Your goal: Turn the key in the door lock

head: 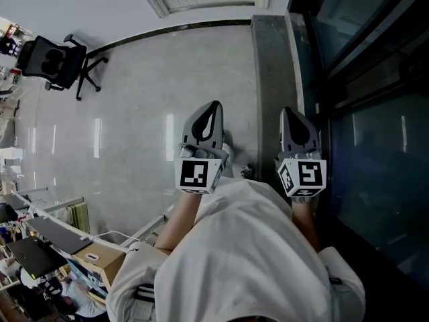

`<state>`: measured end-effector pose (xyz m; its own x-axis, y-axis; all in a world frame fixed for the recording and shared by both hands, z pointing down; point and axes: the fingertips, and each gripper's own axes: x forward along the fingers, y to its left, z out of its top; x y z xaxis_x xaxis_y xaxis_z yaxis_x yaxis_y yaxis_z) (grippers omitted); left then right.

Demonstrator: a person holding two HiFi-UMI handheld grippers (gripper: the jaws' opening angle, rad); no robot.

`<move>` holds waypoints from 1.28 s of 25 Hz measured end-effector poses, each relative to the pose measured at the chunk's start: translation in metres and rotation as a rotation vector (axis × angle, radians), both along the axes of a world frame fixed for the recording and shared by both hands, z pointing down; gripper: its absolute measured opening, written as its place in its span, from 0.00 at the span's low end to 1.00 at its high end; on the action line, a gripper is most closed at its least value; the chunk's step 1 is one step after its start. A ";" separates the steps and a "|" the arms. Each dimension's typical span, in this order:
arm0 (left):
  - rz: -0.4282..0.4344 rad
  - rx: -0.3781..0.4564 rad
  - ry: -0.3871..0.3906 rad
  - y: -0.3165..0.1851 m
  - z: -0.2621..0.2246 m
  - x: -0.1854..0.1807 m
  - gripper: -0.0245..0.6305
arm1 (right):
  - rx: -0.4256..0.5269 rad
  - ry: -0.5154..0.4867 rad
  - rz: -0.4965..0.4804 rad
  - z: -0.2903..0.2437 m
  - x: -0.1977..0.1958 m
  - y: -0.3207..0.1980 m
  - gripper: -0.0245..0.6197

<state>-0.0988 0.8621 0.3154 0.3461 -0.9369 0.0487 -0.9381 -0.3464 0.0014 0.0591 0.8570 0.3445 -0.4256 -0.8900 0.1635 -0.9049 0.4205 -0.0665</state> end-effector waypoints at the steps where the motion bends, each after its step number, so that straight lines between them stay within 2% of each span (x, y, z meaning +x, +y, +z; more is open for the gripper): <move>1: 0.000 0.002 -0.001 -0.003 0.001 -0.002 0.05 | -0.001 0.002 -0.002 0.001 -0.002 -0.003 0.04; 6: 0.009 -0.021 0.019 -0.032 0.013 -0.013 0.05 | -0.003 0.018 0.017 0.004 -0.012 -0.029 0.04; 11: 0.014 0.006 0.053 -0.076 0.009 -0.029 0.05 | 0.001 0.042 0.020 0.002 -0.029 -0.070 0.04; 19: 0.010 0.016 0.075 -0.163 0.003 -0.090 0.05 | 0.012 0.092 0.040 -0.013 -0.076 -0.152 0.04; 22: 0.011 0.013 0.081 -0.196 0.007 -0.103 0.05 | -0.003 0.101 0.051 -0.006 -0.086 -0.181 0.04; 26: 0.034 0.059 0.091 -0.232 0.001 -0.116 0.05 | -0.010 0.099 0.057 -0.003 -0.103 -0.213 0.04; 32: 0.067 0.034 0.070 -0.270 0.012 -0.140 0.05 | -0.027 0.109 0.066 0.005 -0.130 -0.248 0.04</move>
<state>-0.2386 0.5920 0.3270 0.4095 -0.9123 -0.0095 -0.9108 -0.4094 0.0532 -0.0709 0.6087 0.3491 -0.3445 -0.9101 0.2303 -0.9330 0.3591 0.0235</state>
